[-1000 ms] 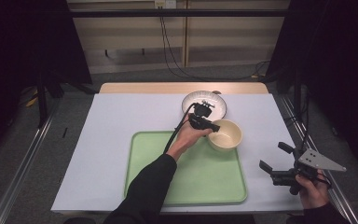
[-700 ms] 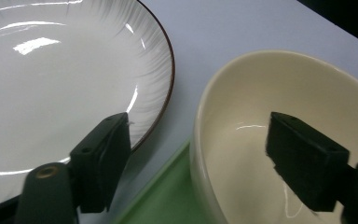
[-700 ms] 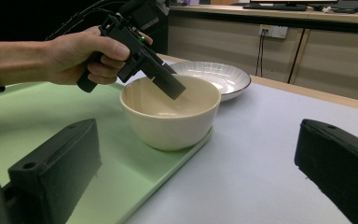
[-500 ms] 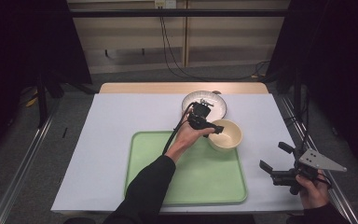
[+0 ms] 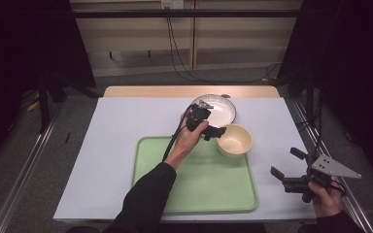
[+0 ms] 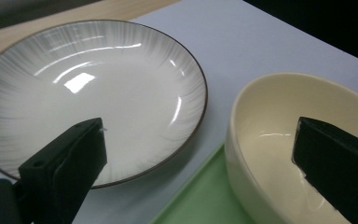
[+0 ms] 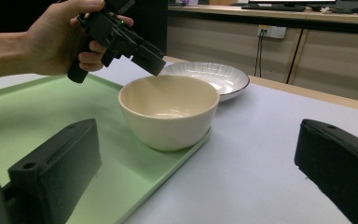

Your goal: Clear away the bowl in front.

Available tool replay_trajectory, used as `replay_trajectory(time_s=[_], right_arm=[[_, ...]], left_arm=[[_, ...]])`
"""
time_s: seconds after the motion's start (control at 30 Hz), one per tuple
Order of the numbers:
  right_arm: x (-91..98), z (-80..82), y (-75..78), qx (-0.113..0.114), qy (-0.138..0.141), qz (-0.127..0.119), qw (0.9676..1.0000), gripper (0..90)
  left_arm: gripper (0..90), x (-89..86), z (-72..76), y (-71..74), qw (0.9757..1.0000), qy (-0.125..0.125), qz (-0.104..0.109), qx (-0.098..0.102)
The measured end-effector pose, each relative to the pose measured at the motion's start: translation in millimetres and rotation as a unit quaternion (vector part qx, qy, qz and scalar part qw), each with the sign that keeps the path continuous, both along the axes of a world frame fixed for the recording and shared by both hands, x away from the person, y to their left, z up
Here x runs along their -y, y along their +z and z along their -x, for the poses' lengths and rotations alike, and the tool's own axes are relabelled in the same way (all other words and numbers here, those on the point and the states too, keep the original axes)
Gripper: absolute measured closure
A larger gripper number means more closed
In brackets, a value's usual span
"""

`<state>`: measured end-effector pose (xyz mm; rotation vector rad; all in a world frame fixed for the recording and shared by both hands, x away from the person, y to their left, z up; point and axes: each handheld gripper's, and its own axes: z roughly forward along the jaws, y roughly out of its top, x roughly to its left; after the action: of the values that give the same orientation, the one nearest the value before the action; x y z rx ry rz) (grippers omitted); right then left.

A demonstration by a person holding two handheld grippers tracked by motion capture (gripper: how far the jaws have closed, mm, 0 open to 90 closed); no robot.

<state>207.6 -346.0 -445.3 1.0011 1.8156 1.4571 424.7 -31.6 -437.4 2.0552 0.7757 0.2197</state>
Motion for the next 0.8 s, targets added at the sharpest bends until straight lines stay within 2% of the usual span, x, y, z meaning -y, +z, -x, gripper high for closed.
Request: replay_trajectory(time_s=[0.03,0.07,0.17,0.27,0.37,0.43,0.47,0.57,0.7,0.8], right_arm=[[-0.1,-0.1,0.2,0.0,0.0,0.0,1.0,0.0],[-0.1,0.0,0.5,0.0,0.003,0.0,1.0,0.0],[0.0,-0.3,0.0,0.001,0.0,0.001,1.0,0.0],[0.1,0.2,0.4,-0.001,0.001,0.0,1.0,0.0],[0.2,0.1,0.4,-0.001,0.001,0.0,1.0,0.0],[0.3,0.3,0.3,-0.003,0.002,-0.001,1.0,0.0],[0.1,-0.2,0.0,-0.001,-0.001,0.0,1.0,0.0],[0.0,0.0,0.6,0.001,0.0,0.001,1.0,0.0],[0.3,-0.1,0.4,-0.001,0.0,0.003,1.0,0.0],[0.4,-0.3,0.5,-0.001,0.0,0.002,1.0,0.0]], left_arm=[[2.9,-2.0,1.3,0.0,1.0,0.002,0.001,0.004],[2.8,-5.1,2.5,0.6,0.9999,0.001,-0.008,0.007],[2.9,-12.7,5.1,0.4,0.9999,0.013,-0.001,0.011],[2.7,-22.5,8.1,2.2,0.9996,0.019,-0.005,0.022],[2.2,-30.4,12.6,3.0,0.9994,0.026,0.0,0.021],[2.9,-35.7,14.5,4.5,0.9991,0.03,-0.009,0.028],[2.8,-37.9,15.2,5.2,0.999,0.034,-0.002,0.028],[2.6,-45.5,17.2,8.7,0.9991,0.033,-0.004,0.028],[2.2,-52.9,22.5,13.2,0.9987,0.038,0.006,0.032],[2.5,-58.4,27.8,13.4,0.9981,0.054,0.009,0.031]])
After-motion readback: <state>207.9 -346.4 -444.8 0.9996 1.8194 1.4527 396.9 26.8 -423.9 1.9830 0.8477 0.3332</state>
